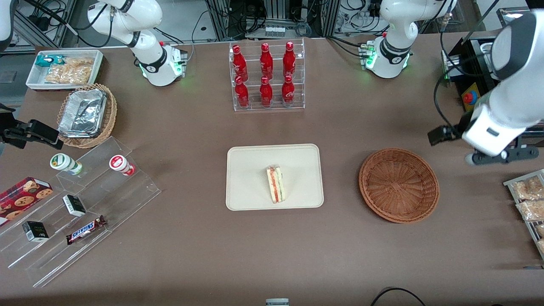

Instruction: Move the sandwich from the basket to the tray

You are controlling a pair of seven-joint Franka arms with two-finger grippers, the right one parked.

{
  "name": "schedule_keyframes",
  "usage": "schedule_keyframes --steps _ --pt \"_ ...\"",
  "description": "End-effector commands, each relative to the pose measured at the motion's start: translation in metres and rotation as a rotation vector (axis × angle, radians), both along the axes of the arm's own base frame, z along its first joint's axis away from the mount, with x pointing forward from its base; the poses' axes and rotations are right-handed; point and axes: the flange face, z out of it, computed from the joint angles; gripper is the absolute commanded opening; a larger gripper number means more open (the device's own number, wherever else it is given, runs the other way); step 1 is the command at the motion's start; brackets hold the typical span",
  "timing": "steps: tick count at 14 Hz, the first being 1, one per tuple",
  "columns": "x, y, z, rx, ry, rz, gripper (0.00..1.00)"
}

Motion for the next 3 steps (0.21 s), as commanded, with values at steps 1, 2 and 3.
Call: schedule_keyframes --steps 1,2,3 --pt "-0.0233 -0.0099 0.0119 -0.004 0.005 -0.029 1.0" --pt "-0.0229 -0.0107 0.0105 -0.005 0.006 -0.031 1.0" --pt "-0.0233 -0.0106 0.0106 -0.003 0.006 -0.035 1.0"
